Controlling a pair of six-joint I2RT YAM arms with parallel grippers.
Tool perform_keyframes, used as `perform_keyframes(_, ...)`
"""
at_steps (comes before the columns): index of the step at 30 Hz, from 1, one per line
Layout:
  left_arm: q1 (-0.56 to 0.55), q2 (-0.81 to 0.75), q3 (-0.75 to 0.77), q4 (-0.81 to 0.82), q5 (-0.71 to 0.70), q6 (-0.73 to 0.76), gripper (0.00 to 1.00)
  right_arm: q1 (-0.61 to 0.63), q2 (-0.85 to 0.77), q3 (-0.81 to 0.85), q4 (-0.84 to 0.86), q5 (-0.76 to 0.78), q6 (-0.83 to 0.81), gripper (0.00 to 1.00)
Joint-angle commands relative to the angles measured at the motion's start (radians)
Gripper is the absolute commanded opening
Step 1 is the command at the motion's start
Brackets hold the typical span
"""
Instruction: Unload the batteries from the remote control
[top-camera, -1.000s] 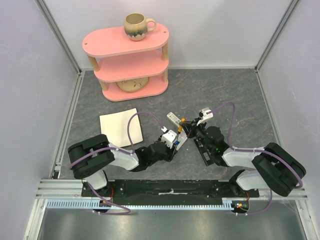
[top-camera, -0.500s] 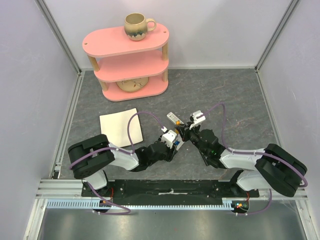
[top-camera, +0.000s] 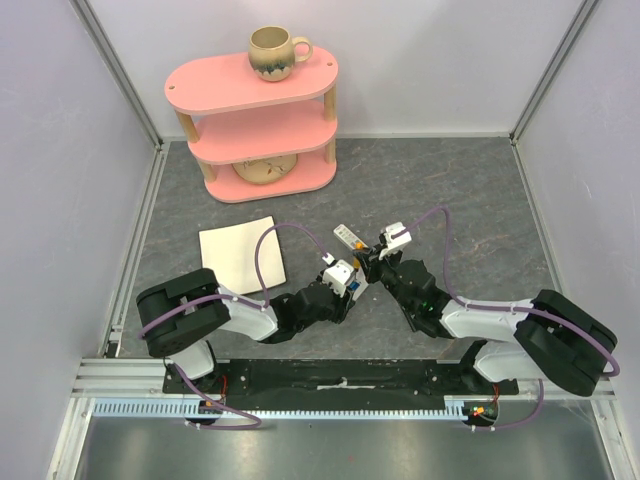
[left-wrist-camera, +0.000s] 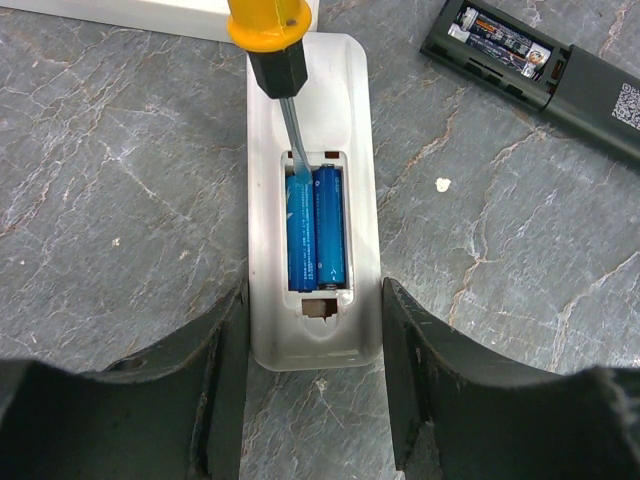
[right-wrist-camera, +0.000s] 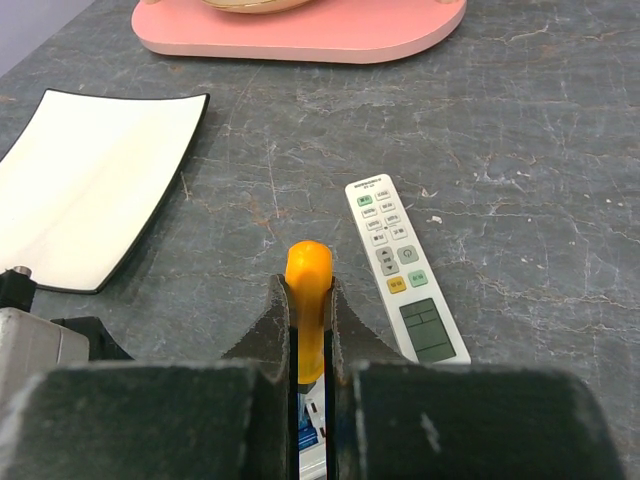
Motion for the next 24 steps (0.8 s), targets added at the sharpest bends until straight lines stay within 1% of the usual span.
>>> perform_keyframes(1,-0.006,0.095,-0.052,-0.272,0.047,-0.052,0.02,0.004,0.014,0.023,-0.002,0.084,-0.053,0.0)
perform_keyframes(7,-0.006,0.095,-0.052,-0.272,0.05,-0.05,0.02,0.019,0.029,0.034,0.024,0.116,-0.064,0.0)
perform_keyframes(13,-0.004,0.098,-0.05,-0.272,0.05,-0.049,0.02,0.037,0.031,0.043,-0.006,0.154,-0.1,0.0)
perform_keyframes(20,-0.006,0.099,-0.046,-0.274,0.051,-0.044,0.02,0.062,0.061,0.043,-0.028,0.165,-0.104,0.0)
perform_keyframes(24,-0.006,0.098,-0.046,-0.276,0.051,-0.044,0.02,0.083,0.074,0.049,-0.075,0.168,-0.097,0.0)
